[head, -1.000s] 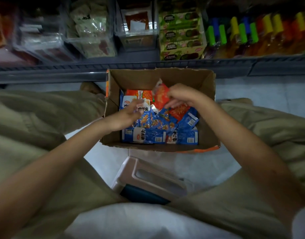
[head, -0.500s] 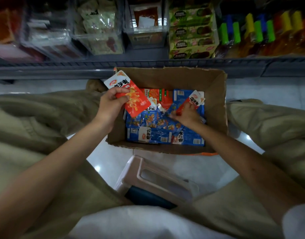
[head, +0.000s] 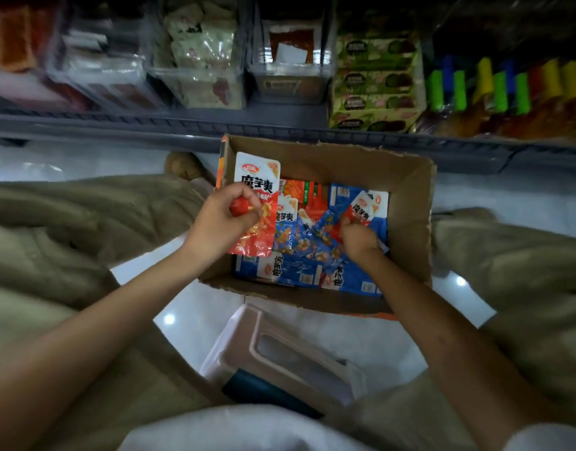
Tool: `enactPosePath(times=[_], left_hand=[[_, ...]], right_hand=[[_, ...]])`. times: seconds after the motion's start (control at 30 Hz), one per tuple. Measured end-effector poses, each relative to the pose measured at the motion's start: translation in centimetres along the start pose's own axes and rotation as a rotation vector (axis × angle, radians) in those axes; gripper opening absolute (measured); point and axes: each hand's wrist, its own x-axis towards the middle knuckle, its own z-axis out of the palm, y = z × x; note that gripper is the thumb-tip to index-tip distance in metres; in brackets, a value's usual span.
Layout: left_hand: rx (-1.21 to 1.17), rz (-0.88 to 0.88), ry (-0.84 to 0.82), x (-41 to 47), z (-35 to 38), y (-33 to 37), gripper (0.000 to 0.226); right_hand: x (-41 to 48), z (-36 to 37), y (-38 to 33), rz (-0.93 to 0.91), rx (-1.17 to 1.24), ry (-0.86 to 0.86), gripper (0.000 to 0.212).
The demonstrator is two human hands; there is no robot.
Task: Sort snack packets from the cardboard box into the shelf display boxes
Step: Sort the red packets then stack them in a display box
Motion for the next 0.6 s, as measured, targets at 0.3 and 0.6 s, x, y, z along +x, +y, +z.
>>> enactPosePath(times=[0.3, 0.6], left_hand=[[0.071, -0.095, 0.035, -0.7, 0.2, 1.2, 0.019], [-0.603, -0.499, 0.204, -0.5, 0.8, 4.6, 0.025]], right_hand=[[-3.4, -5.8, 1.2, -0.018, 1.006, -0.051, 0.005], [-9.0, -17.7, -5.0, -0.323, 1.038, 0.410, 0.013]])
